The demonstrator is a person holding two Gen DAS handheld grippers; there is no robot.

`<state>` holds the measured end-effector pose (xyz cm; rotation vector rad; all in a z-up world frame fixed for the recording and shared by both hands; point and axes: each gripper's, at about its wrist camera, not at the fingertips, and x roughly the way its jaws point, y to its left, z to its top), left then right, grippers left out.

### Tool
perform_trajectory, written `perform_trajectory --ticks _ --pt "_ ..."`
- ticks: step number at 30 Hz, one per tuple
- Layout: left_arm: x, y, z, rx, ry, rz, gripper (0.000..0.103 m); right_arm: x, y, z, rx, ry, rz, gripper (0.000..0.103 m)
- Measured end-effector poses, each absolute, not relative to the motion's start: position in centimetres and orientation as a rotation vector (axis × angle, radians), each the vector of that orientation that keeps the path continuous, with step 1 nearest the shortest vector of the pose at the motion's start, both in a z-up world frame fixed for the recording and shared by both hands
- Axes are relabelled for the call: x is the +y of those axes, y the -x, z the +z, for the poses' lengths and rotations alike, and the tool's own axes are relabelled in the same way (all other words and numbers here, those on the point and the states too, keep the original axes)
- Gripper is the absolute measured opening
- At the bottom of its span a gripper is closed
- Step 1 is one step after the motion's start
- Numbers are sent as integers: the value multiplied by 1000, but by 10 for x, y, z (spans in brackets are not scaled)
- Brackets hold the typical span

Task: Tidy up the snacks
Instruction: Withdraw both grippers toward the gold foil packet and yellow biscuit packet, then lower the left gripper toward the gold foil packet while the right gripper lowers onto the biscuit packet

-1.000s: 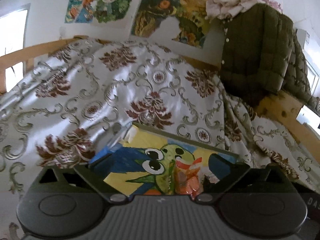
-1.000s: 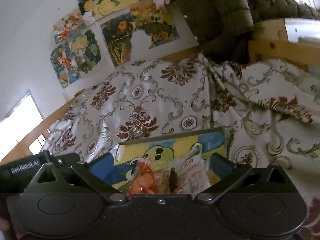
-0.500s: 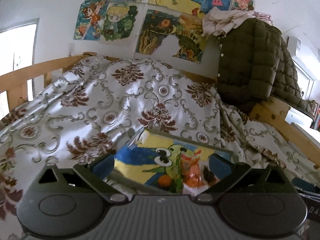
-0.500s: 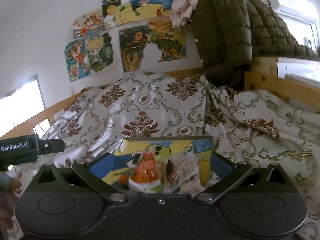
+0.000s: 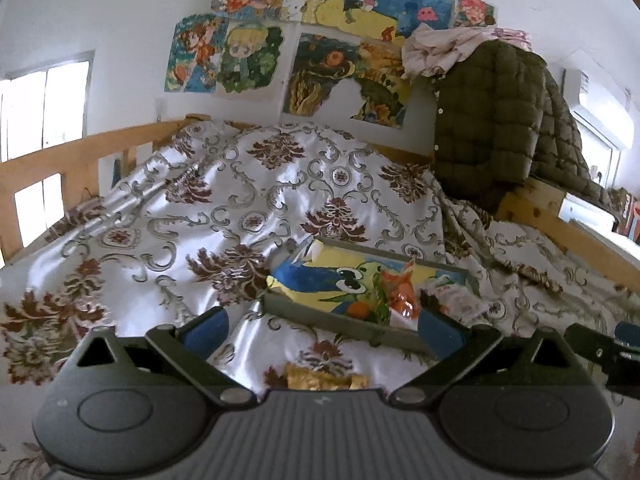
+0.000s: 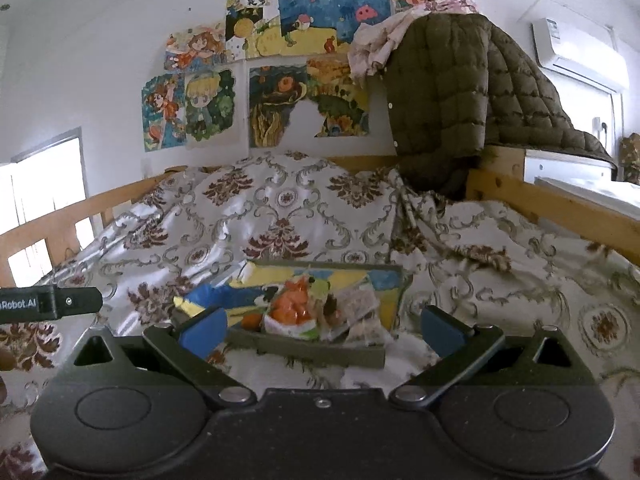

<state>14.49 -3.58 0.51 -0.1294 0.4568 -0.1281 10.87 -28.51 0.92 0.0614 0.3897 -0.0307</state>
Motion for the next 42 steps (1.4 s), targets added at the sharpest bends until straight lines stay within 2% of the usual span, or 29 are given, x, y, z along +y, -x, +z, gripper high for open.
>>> perform_trajectory --ticks 14,24,42 --pt "-23 -92 -20 495 59 -103 103 -262 -75 -17 553 -28 -113 102" --pt "-12 -95 -39 608 35 -53 103 -251 -84 -36 672 8 -105 102" --pt "-15 -108 -52 688 -23 -22 103 -237 -101 -59 793 47 -66 102"
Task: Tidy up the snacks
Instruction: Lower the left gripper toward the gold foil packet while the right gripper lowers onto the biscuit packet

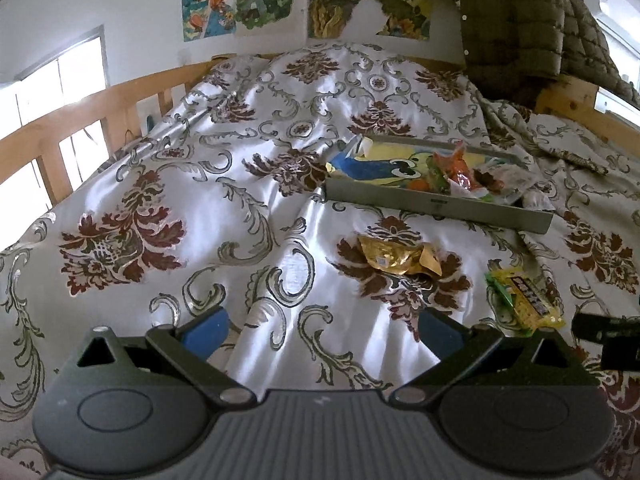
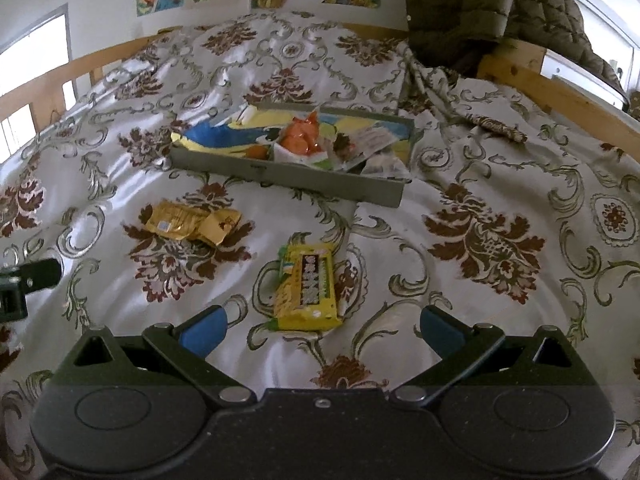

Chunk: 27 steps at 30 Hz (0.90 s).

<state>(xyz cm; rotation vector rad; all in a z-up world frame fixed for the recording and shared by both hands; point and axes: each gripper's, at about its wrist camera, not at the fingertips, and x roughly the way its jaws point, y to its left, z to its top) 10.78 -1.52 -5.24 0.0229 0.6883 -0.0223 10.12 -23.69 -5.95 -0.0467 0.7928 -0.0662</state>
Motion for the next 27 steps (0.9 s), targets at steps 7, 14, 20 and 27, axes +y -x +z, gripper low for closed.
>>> perform_trajectory --ticks 7,14,20,27 --pt "-19 -123 -55 673 -16 -52 103 -234 -103 -58 757 16 8 102" --pt "-23 -152 -61 629 -28 -110 103 -230 -122 -54 699 38 58 102" --pt "-32 -190 -68 585 -50 -187 103 -239 -139 -61 705 -1 44 102" --pt "-32 -226 -91 631 -39 -236 103 -241 -161 -73 712 -17 56 102"
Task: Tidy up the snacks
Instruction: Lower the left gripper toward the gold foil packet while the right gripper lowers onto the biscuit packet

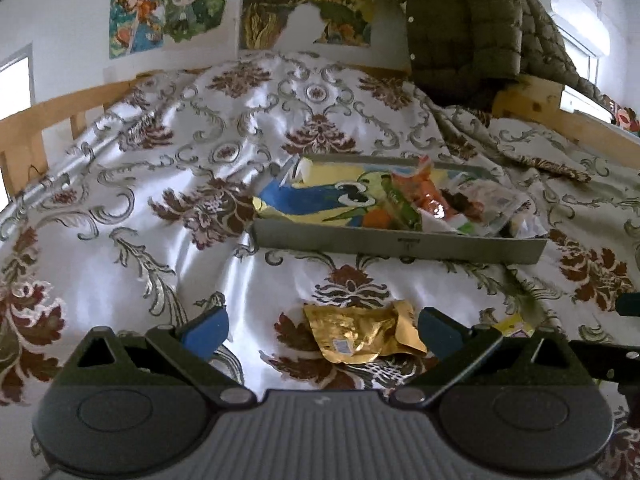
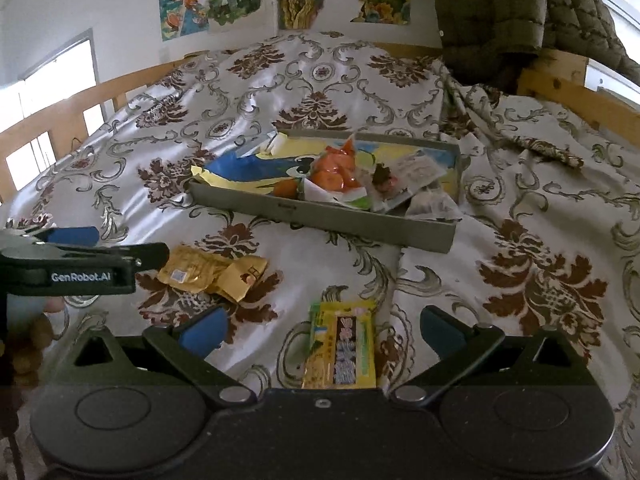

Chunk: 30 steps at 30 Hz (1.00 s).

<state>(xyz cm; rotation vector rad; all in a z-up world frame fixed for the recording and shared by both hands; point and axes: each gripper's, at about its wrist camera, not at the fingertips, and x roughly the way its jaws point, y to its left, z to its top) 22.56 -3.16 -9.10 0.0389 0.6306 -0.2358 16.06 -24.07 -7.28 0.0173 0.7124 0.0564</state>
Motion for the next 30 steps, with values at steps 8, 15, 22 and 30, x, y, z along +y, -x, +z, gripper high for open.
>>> perform_trajectory --ticks 8,15,22,30 --pt "-24 -249 -101 651 -15 -256 103 -235 -187 -88 744 -42 91 102" --pt "-23 -270 -117 692 -5 -309 103 -232 -197 -98 766 -43 97 102" --pt "-22 -282 -134 746 32 -372 103 -235 -202 -113 845 -56 89 99" --pt "-28 -285 -134 749 30 -446 98 -238 -205 -125 909 -83 86 90"
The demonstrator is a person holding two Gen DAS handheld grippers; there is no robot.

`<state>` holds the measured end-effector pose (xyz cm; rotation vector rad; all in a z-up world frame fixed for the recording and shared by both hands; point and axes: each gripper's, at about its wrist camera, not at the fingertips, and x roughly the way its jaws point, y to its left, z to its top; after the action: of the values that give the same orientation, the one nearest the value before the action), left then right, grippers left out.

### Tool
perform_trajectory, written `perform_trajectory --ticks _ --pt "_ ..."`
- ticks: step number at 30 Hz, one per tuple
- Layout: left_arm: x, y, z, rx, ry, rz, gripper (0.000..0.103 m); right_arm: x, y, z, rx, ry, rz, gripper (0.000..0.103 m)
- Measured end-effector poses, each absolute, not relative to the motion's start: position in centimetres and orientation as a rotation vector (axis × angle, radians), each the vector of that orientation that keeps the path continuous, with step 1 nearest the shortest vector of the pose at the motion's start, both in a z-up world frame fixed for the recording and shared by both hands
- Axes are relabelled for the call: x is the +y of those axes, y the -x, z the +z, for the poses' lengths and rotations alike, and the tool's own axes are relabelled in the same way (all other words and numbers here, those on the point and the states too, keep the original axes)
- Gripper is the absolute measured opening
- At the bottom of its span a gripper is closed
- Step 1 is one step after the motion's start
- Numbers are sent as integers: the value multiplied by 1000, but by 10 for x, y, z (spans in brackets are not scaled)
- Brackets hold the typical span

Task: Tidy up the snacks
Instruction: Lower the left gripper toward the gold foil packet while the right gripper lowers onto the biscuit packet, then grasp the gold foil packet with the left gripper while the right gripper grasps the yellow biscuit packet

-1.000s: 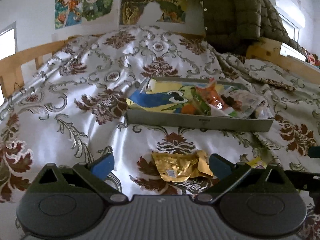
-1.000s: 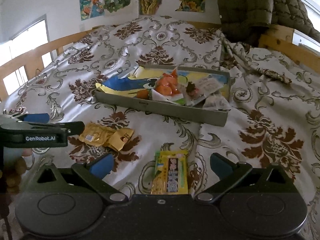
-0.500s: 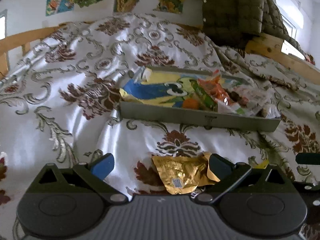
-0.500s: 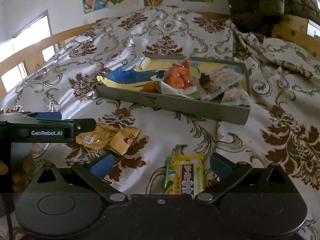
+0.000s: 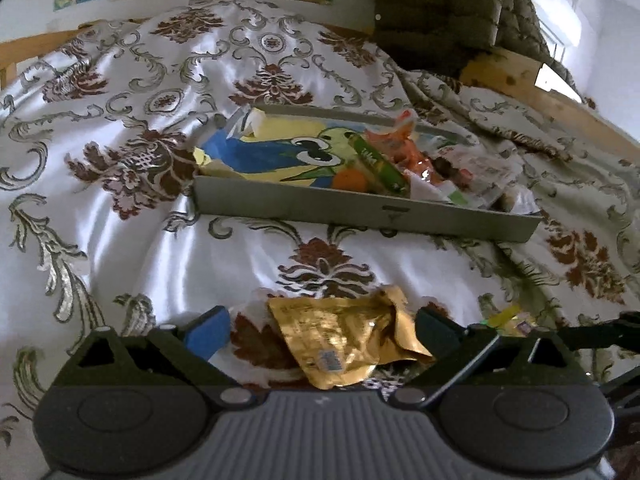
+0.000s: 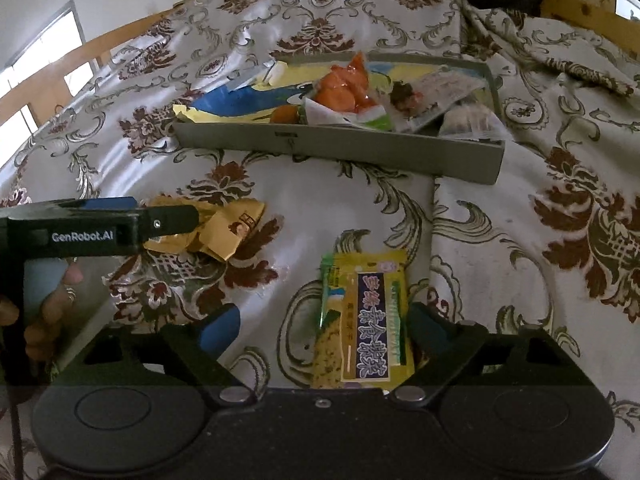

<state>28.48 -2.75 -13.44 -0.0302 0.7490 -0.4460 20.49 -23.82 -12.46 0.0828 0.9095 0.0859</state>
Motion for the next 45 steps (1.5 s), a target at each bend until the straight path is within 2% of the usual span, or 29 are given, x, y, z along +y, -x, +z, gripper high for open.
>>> perform_trajectory --ticks 16,19,20,21,23,25,34,45 --pt "-38 -280 -138 823 42 -474 91 -234 -205 -132 945 -21 60 78" --pt "-39 -278 -137 825 50 -497 80 -233 -204 -131 938 -14 60 63" --pt "-40 -277 -136 823 47 -498 76 -232 -203 -131 935 -11 60 54" --pt "-41 -275 -135 820 45 -502 74 -232 -203 -131 934 -8 61 52" --pt "-42 -273 -134 818 50 -513 63 -231 -203 -131 931 -9 63 52" --pt "-42 -272 -132 815 66 -521 57 -231 -203 -131 929 -11 67 52" --pt "-32 -269 -124 744 202 -566 44 -232 -204 -132 933 -14 66 54" --pt "-52 -280 -131 728 199 -628 43 -229 -206 -137 947 -13 65 61"
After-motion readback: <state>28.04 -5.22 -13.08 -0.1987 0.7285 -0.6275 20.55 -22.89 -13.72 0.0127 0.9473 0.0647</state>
